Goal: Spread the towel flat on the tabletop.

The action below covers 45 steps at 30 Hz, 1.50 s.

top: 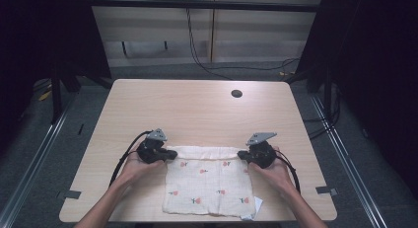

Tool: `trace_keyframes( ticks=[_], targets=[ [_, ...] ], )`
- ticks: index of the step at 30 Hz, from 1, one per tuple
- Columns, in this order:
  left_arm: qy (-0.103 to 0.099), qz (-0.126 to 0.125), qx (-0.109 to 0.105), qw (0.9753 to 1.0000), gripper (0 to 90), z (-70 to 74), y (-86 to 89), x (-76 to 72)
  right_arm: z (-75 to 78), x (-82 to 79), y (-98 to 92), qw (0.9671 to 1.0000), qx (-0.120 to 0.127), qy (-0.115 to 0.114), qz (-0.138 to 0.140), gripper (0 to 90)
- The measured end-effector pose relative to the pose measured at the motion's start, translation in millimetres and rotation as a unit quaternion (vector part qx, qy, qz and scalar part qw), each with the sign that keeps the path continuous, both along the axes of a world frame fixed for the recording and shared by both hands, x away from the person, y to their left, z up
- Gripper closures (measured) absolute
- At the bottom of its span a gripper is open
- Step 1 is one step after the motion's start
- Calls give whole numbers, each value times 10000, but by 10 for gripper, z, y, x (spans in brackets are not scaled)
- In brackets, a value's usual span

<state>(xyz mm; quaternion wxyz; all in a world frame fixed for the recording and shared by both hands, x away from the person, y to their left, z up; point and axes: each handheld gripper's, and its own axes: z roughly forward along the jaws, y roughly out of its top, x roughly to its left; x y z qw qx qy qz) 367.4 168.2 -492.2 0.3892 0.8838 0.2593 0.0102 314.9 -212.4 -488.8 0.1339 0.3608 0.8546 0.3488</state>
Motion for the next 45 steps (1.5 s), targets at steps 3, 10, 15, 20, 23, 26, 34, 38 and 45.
trace_keyframes(
  ticks=[3, 10, 15, 20, 23, 26, 34, 38, 45],
  targets=[
    [-45, 167, -283, 9995, 877, 110, 69, 48, 100, 57, -37, 9996, 259, -99, -47, 880],
    [-126, 743, -592, 9954, 797, 224, 121, 169, 201, 265, -34, 9990, 313, -142, -282, 827],
    [-56, 1008, -559, 9933, 643, 232, 239, 237, 208, 345, -58, 9980, 278, -258, -501, 702],
    [-48, 993, -585, 9933, 640, 193, 319, 182, 190, 330, -146, 9965, 348, -335, -678, 651],
    [-45, 845, -548, 9949, 660, 150, 289, 131, 177, 296, -168, 9967, 332, -283, -684, 644],
    [-6, 646, -519, 9966, 692, 114, 217, 80, 167, 248, -167, 9976, 317, -189, -579, 656],
    [87, 168, -204, 9996, 617, 3, 2, -21, -17, 189, -107, 9992, 134, 77, -381, 620],
    [48, 108, -114, 9999, 606, -20, -41, -59, -94, 180, -60, 9994, 9, 50, -340, 635],
    [-11, -17, 108, 9999, 619, -52, -116, -122, -119, 139, -98, 9992, -105, -96, -386, 812]
  ],
)
